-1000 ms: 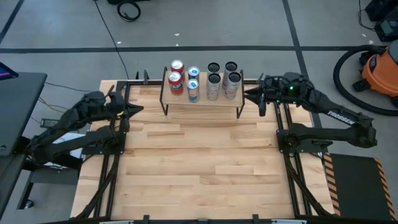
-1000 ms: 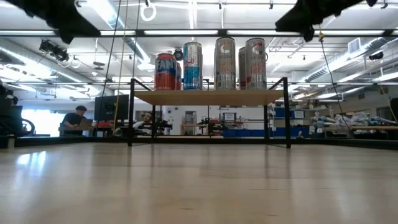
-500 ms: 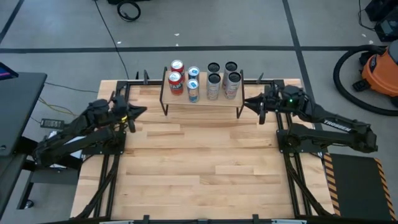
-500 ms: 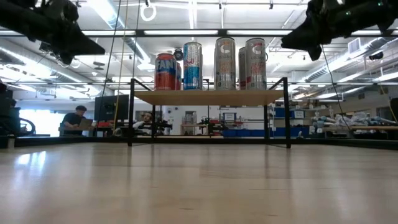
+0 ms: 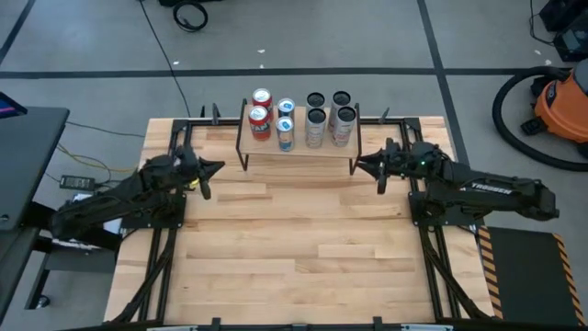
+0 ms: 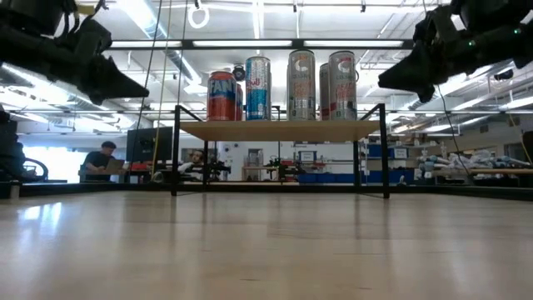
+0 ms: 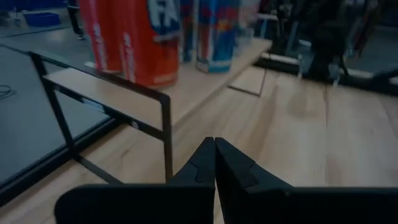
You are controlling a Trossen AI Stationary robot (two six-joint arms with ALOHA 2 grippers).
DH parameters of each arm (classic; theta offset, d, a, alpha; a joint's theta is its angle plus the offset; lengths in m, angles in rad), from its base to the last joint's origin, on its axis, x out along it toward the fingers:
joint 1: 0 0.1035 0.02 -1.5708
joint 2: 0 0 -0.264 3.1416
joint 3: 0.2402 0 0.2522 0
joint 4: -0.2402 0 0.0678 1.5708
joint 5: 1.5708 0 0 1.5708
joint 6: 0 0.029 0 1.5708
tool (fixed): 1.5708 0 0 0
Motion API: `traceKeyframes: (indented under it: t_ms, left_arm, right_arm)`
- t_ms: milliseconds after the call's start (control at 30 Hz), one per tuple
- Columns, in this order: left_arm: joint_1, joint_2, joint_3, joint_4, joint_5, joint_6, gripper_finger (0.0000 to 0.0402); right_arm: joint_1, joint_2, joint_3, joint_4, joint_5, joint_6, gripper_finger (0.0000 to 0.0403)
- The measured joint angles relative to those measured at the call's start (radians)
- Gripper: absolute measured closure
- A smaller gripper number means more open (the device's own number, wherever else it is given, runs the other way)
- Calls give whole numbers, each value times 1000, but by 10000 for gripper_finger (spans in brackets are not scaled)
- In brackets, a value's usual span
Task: Place canned beverage on shelf
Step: Return to Home Position
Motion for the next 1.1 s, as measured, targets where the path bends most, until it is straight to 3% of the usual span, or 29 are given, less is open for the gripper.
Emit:
traceKeyframes:
  t_ms: [500, 1100]
  left_arm:
    - [-125, 0, -169, 135, -5, 50, 393]
    - [-182, 1, -185, 144, 51, 143, 393]
  right_arm:
    - [19, 0, -158, 159, 8, -9, 298]
    - [19, 0, -303, 311, -3, -11, 298]
